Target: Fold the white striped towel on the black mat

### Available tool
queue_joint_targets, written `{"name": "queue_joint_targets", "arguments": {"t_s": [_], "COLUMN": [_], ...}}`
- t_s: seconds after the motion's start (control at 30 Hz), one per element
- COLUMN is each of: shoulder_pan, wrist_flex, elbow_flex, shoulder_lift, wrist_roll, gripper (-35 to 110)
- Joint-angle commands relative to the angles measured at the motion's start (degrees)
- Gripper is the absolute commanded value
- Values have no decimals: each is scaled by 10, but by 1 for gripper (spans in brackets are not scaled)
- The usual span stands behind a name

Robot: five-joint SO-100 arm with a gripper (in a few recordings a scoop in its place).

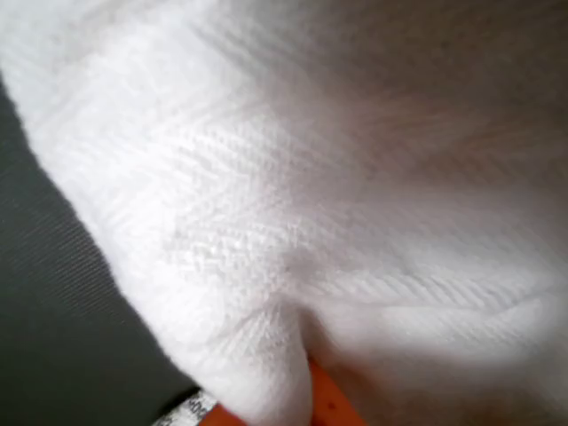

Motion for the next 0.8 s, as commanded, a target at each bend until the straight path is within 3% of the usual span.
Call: {"name": "queue_joint_targets", "arguments": {"t_s": [0.0,0.43,0.77], "shoulder_pan": [12,-54,-33], "wrist_flex": [27,0,-3], "elbow_flex": [9,50,75], "shoulder_lift": [16,154,232], "wrist_roll": [-11,-5,-13], "gripper": [0,0,0]}}
